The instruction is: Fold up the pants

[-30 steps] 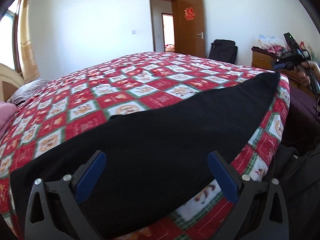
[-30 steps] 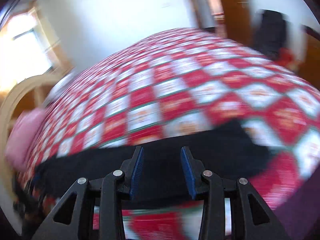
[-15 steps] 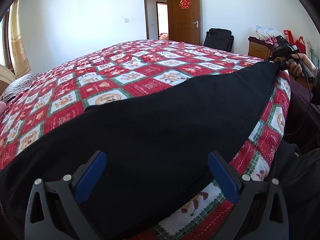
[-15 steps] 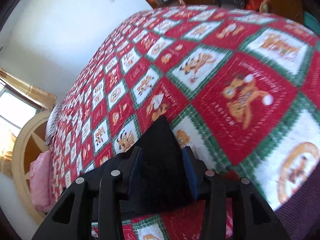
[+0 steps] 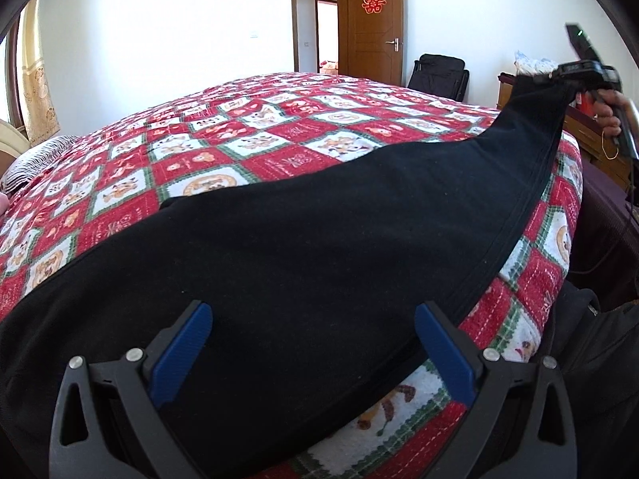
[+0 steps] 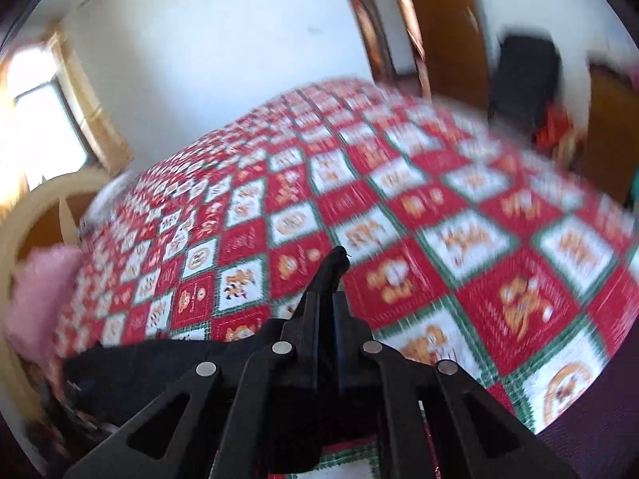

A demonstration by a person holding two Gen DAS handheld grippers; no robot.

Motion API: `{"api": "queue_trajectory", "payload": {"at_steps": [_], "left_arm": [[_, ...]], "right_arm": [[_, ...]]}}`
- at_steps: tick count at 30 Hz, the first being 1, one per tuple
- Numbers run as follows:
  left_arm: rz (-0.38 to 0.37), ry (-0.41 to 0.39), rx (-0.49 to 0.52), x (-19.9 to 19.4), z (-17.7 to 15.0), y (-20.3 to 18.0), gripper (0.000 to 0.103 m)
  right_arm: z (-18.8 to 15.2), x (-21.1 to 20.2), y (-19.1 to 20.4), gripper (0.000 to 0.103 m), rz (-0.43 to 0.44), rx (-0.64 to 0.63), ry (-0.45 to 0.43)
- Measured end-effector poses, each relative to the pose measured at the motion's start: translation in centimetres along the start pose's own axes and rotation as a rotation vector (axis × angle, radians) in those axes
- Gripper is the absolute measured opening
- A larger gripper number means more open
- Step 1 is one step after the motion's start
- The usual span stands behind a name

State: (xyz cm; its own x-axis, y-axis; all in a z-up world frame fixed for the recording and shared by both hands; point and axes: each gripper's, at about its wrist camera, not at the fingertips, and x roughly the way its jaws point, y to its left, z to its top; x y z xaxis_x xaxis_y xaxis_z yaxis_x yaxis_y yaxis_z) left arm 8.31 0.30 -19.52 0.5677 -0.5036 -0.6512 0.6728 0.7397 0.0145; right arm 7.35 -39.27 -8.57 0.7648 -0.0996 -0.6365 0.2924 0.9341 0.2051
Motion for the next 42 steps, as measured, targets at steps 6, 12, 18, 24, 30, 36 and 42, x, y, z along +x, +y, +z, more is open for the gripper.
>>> {"api": "queue_trajectory", "payload": {"at_steps": [6, 12, 18, 24, 30, 36, 42], "left_arm": [[-0.01, -0.003, 0.002, -0.2, 0.0, -0.3, 0.103], [-0.01, -0.008, -0.012, -0.3, -0.4, 0.1, 0.103], [-0.001, -0.003, -0.014, -0.1, -0.1, -0.1, 0.103], [0.015, -0.009, -0.02, 0.2, -0.1, -0.2, 0.103], [0.018, -0.014, -0.024, -0.1, -0.3, 0.3, 0.103], [0.016, -0.021, -0.03, -0.2, -0.5, 0.5, 0.103], [0.016, -0.024, -0.029, -0.2, -0.6, 0.5, 0.103]], "right_arm": [[-1.8, 0.8, 8.2, 0.006, -0.175, -0.355, -0.02], [0.1, 5.7, -3.8, 0.007, -0.302, -0.028, 0.116], [-1.8, 2.7, -9.6, 0.015, -0.357, 0.141, 0.077], [-5.7, 0.1, 0.7, 0.054, -0.059, -0.113, 0.091], [-11.1, 2.3, 10.4, 0.054, -0.03, -0.406, 0.136], [-14.0, 3.8, 13.1, 0.054, -0.223, -0.643, 0.106], [-10.9, 4.1, 8.6, 0.027, -0.206, -0.441, 0.133]]}}
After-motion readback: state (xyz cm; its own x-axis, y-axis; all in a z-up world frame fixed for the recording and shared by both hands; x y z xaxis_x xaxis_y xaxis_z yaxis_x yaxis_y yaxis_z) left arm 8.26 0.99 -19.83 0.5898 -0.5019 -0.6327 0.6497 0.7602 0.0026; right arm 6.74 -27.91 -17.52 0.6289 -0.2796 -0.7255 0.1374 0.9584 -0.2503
